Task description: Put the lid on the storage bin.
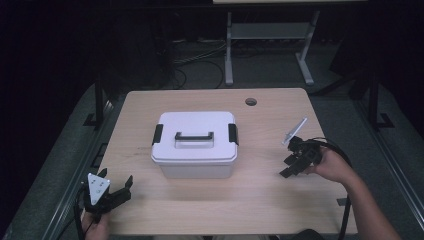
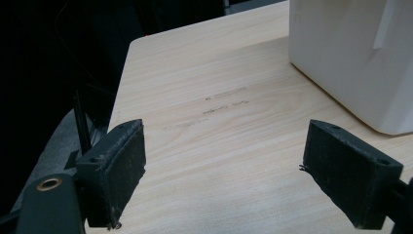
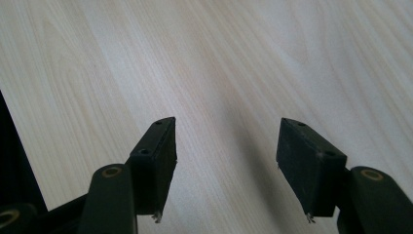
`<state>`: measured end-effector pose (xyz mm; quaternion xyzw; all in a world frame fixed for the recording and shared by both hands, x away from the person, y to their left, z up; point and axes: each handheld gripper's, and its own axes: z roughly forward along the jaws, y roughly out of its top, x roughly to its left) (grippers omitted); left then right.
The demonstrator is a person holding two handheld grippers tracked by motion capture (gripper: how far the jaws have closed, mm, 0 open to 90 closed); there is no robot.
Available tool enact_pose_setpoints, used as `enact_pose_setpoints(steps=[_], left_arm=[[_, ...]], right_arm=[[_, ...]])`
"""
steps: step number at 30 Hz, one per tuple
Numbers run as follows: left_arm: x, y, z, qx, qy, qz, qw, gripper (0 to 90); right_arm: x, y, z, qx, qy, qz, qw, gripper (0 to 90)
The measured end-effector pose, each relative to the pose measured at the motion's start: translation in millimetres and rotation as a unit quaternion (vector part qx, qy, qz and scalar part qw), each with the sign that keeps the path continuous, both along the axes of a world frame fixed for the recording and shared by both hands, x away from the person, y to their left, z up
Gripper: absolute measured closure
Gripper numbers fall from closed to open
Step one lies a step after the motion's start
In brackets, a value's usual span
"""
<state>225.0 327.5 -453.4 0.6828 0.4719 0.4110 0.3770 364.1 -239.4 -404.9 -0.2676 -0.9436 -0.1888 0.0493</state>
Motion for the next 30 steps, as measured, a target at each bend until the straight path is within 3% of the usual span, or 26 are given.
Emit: enact_pose_setpoints(steps=[22, 30], left_arm=[[-0.7, -0.3, 0.8, 0.002, 0.000, -0.001, 1.0000, 15.0], [-0.1, -0.7, 0.6, 0.001, 0.000, -0.001, 1.0000, 15.0]], right_arm=[[-21.7, -14.4, -13.3, 0.025, -0.007, -0.009, 0.9996, 36.9], [-30.9, -22.4, -9.8, 0.044, -0.017, -0.020, 0.9987, 36.1]])
